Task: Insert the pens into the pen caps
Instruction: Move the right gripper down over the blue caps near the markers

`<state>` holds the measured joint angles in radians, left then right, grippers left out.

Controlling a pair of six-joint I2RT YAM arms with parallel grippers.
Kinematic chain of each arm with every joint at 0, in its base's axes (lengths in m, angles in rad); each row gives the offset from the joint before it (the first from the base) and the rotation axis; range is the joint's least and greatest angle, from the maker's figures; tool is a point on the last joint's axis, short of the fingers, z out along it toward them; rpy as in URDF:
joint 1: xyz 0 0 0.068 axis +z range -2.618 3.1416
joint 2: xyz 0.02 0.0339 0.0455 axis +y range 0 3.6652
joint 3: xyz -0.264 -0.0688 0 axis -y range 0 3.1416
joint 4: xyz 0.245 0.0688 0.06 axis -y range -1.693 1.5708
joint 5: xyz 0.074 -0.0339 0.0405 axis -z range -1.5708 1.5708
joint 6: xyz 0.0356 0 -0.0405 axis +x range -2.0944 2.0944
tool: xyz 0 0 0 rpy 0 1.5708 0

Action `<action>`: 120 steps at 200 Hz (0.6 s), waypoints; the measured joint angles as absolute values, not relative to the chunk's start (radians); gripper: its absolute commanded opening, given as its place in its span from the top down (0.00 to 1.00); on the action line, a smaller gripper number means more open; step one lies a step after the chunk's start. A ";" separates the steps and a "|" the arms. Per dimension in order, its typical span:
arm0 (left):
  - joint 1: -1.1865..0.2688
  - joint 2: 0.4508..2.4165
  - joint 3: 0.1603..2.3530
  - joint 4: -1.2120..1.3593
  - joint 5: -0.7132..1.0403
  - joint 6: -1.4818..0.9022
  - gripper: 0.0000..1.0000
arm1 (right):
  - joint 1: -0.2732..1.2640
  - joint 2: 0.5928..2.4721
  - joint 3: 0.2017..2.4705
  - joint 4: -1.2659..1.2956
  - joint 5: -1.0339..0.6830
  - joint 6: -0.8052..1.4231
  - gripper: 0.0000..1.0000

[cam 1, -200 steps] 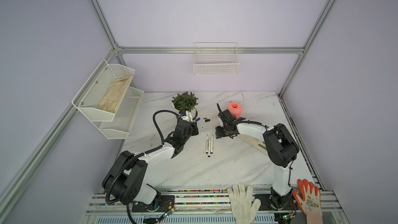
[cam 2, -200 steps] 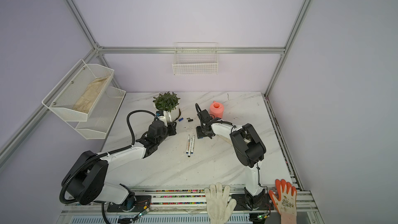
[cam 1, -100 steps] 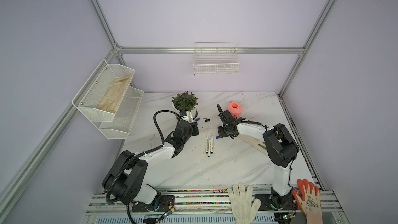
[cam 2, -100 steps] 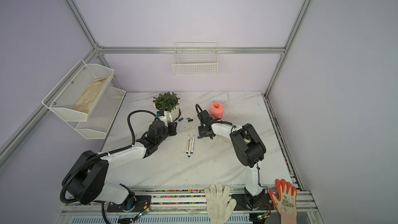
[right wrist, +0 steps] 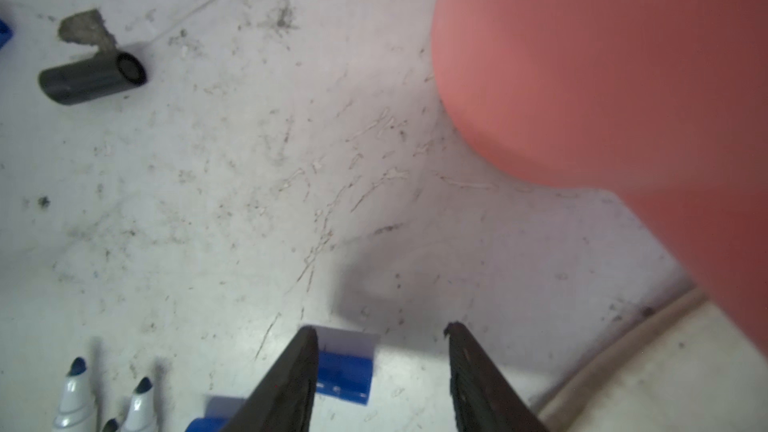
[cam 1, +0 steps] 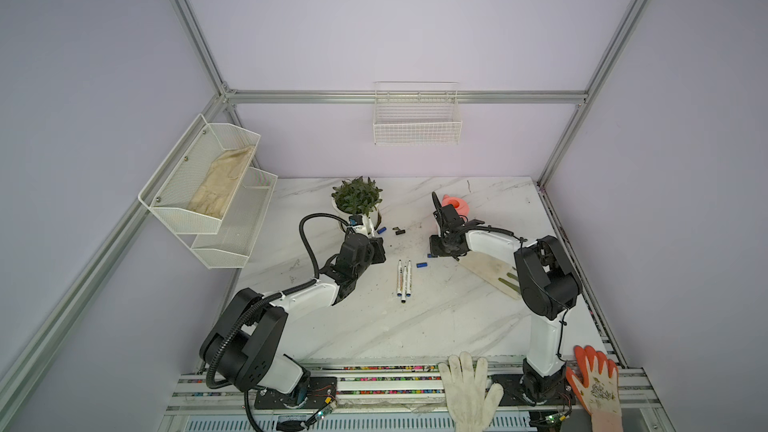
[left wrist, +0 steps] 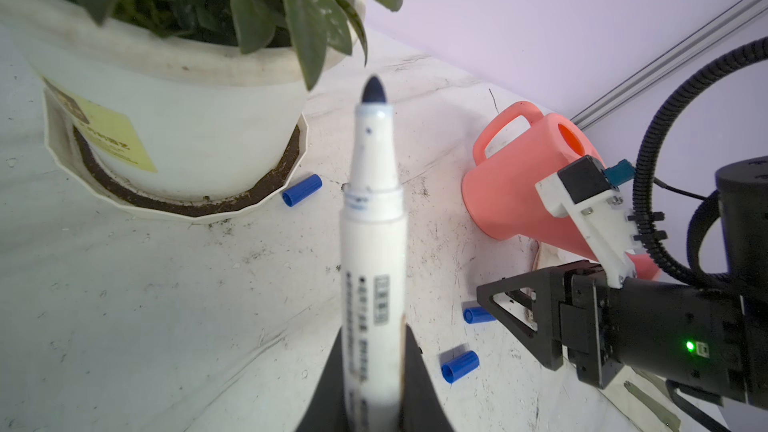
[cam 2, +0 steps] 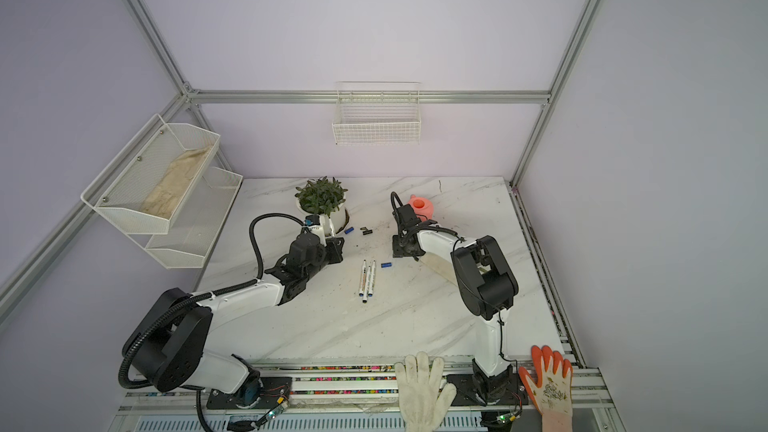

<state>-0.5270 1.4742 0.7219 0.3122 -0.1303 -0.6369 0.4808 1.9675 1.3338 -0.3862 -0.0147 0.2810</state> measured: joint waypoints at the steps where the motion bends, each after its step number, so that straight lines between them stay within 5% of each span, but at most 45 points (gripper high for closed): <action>1: -0.527 1.474 0.722 0.312 -0.130 -0.637 1.00 | 0.480 1.967 1.334 -0.387 -0.015 0.281 0.47; 57: -0.533 1.482 0.722 0.312 -0.130 -0.637 1.00 | 0.472 1.967 1.346 -0.388 -0.049 0.216 0.50; 91: -0.536 1.500 0.722 0.312 -0.128 -0.643 1.00 | 0.473 1.982 1.425 -0.385 -0.057 0.204 0.70; 120: -0.540 1.502 0.722 0.312 -0.126 -0.644 1.00 | 0.473 2.016 1.462 -0.384 -0.056 0.223 0.77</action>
